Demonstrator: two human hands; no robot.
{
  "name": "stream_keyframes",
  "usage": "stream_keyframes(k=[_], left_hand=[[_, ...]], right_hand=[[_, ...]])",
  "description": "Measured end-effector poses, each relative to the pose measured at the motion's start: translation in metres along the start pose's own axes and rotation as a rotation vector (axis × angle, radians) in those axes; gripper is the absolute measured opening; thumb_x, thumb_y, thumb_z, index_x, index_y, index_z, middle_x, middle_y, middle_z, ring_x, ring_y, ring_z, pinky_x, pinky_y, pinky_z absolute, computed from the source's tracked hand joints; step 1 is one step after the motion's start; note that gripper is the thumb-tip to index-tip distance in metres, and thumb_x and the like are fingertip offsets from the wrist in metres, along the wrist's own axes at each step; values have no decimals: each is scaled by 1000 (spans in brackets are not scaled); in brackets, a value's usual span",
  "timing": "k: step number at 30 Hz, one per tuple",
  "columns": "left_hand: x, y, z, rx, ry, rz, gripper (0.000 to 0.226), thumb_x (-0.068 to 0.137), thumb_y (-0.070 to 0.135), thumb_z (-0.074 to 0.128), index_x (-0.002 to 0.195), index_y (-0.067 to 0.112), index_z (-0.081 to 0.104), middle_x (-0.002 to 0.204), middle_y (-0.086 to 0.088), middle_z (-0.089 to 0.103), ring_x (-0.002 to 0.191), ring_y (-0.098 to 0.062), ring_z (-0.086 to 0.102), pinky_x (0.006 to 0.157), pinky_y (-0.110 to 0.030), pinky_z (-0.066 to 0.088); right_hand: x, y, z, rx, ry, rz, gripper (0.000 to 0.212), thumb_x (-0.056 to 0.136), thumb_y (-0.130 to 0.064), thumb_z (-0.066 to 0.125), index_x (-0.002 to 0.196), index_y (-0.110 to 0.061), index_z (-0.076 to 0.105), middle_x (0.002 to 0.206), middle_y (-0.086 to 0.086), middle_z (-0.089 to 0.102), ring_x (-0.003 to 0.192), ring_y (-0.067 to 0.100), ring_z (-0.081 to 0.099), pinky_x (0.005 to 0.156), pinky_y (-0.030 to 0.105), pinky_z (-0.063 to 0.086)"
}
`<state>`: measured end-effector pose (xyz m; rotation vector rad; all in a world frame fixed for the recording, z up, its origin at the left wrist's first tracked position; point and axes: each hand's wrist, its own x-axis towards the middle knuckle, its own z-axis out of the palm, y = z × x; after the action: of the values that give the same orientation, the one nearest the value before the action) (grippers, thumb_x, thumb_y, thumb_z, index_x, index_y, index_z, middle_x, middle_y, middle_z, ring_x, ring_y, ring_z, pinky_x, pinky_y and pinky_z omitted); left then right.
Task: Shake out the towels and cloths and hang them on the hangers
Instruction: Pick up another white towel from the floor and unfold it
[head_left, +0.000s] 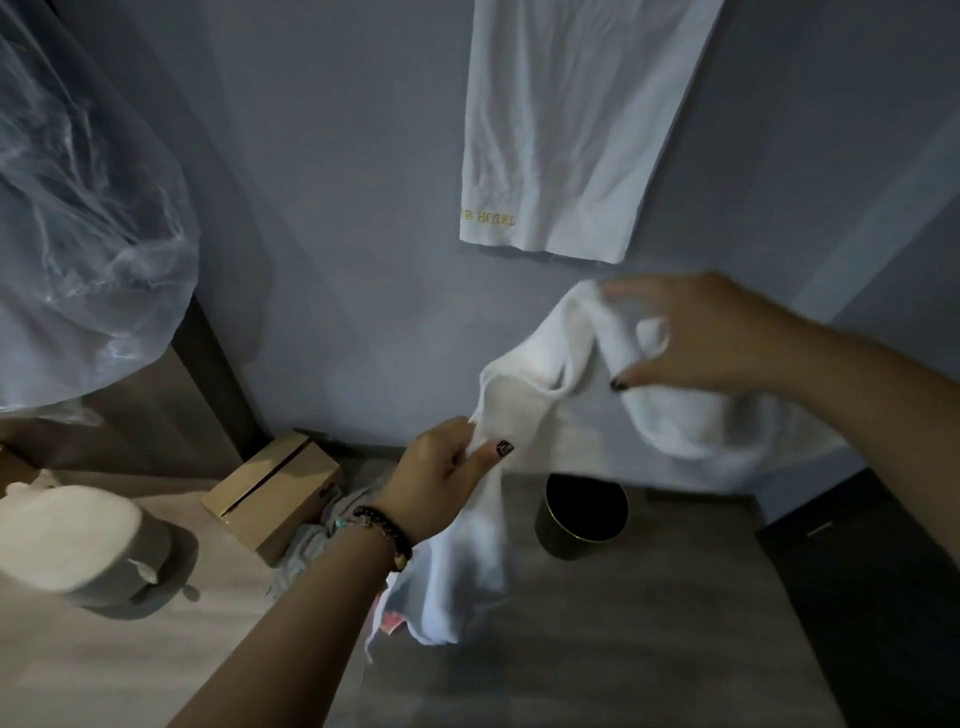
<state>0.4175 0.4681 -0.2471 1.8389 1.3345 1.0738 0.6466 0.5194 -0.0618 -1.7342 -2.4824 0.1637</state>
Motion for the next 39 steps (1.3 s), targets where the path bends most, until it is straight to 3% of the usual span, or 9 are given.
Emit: stream_keyframes(k=[5,8,10,13,18,21,29,33,39], left_hand=[[30,50,-22,13,-111,227,53,92,49,40,71,2,52,68,-9,53,61,-19,50,61,-31,44],[36,60,-38,61,-189,265,48,94,46,47,70,6,55,66,-7,54,60,-20,50,60,-30,44],[32,57,-51,50,-176,247,50,91,52,50,69,8,56,64,-4,52,60,-18,49,58,-25,42],[19,49,-66,17,-119,228,63,84,65,51,69,5,59,65,-7,51,61,-25,50,57,-35,42],[-3,15,-61,17,-17,208,49,73,56,74,75,7,70,73,-6,58,66,-24,57,58,-40,47],[-24,-13,-43,49,12,76,47,72,59,74,67,13,69,71,2,55,63,-16,55,57,-30,45],[-29,-38,-27,121,157,-9,52,72,63,63,68,12,70,65,2,59,60,-7,54,54,-20,40],[-5,-7,-28,31,160,85,39,74,53,67,56,20,59,53,10,53,52,-6,51,50,-15,38],[37,59,-31,-61,-42,138,45,70,43,82,52,16,50,52,0,41,51,-11,38,51,-27,34]], right_hand=[[13,-26,58,254,-348,-224,102,64,-28,88,148,-35,30,138,-8,54,122,8,52,102,23,41],[25,-32,69,406,-435,-284,49,69,-19,85,113,-20,65,100,-8,67,90,6,62,84,30,51],[26,-37,72,441,-438,-261,22,72,-20,83,82,-14,64,75,-8,62,69,5,57,70,29,49],[25,-47,70,386,-279,-317,26,74,-23,81,68,-24,56,67,-12,57,63,0,52,62,19,41],[18,-63,55,292,15,-335,24,73,-20,77,68,-15,54,66,-1,59,64,16,55,61,33,44],[15,-54,39,294,182,-301,28,73,-17,76,65,-16,50,58,-4,52,59,16,49,59,32,39],[14,-2,-8,220,335,6,18,75,-21,77,80,-10,63,77,2,62,77,20,57,62,21,32],[7,7,2,141,121,-39,25,67,-22,83,83,-27,64,86,1,68,82,17,61,65,13,36],[-5,-23,45,251,-226,-177,75,68,-33,84,135,-36,51,126,-20,55,117,1,52,97,17,40]])
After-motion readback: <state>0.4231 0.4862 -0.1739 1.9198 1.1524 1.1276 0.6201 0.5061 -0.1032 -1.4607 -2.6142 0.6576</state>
